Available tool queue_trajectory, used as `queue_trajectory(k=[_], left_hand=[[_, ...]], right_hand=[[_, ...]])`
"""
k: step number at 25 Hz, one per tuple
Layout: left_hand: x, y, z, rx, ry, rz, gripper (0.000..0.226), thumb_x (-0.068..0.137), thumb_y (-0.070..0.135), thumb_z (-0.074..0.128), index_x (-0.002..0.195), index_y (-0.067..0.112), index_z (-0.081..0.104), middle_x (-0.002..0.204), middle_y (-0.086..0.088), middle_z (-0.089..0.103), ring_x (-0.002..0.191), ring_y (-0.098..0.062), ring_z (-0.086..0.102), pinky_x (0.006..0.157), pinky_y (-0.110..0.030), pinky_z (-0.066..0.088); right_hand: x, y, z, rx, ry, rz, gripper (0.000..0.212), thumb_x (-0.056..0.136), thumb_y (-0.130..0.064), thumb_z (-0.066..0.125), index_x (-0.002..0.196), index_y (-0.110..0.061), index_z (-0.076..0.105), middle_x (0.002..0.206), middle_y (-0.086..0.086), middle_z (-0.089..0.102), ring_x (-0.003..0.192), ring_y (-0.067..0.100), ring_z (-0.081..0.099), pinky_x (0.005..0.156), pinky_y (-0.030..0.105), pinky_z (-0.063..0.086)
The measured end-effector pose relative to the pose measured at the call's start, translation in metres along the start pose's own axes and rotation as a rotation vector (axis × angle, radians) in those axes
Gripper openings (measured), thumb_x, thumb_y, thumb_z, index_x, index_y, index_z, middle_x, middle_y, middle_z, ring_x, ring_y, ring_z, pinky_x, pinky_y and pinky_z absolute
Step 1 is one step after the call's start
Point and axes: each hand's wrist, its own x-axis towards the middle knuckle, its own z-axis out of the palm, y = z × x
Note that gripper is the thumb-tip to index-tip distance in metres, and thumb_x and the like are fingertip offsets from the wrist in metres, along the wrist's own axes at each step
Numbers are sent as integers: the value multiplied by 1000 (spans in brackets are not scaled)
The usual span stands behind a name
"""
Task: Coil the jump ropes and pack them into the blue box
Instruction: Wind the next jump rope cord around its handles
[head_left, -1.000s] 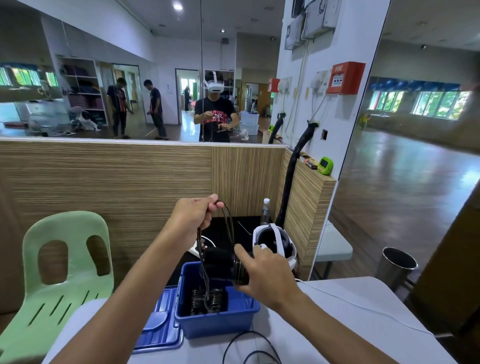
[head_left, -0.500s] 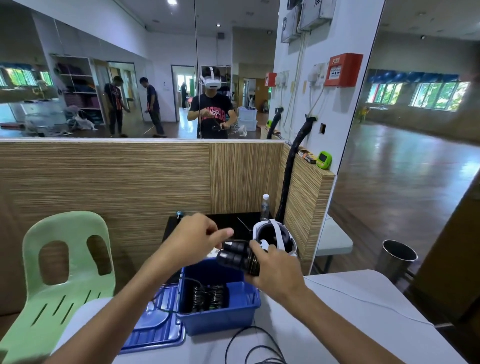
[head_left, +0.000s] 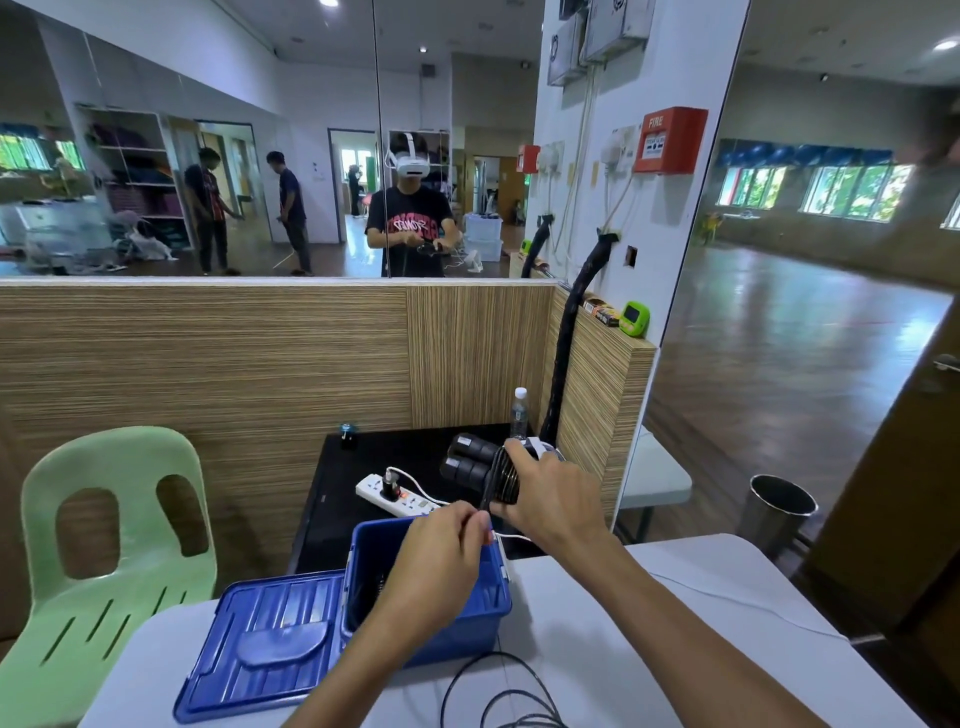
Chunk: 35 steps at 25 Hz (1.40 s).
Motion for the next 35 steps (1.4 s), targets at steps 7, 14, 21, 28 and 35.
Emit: queue_trajectory(k=[7,14,21,28,35], left_hand=[[-7,-26,-3,-213,-127,60,30,101,25,44,78,13,59,54,6,47,49,-5,39,48,-18,32],[12,-86,2,-440,-228,62,31,97,39,47,76,18,56,70,1,46,70,-16,39,70,-28,40],[34,-87,-9,241,-252,497,13,98,37,45,104,39,56,92,24,58,81,4,53,70,-10,42],[69,-67,-40,810,-542,613,13,97,26,46,96,17,55,91,-5,65,80,-25,63,67,-40,47],[69,-4,-42,1110,-543,367,34,100,38,43,102,10,62,99,-10,63,88,-31,64,66,-39,50]], right_hand=[[-1,1,-1,178,11,-22,72,78,-70,58,138,-37,37,98,-1,68,84,24,66,65,32,50],[-10,7,-12,404,-65,-180,65,74,-61,63,133,-41,43,100,-8,67,85,12,63,70,26,52],[-23,22,-27,590,-269,-316,62,70,-77,65,121,-43,55,90,-16,64,80,-3,59,73,14,47],[-37,10,-30,402,-326,-570,61,76,-77,59,123,-39,55,92,-12,66,81,7,59,70,23,43],[-39,2,-11,47,-266,-471,72,79,-80,47,130,-28,48,93,2,65,83,24,61,64,34,40]])
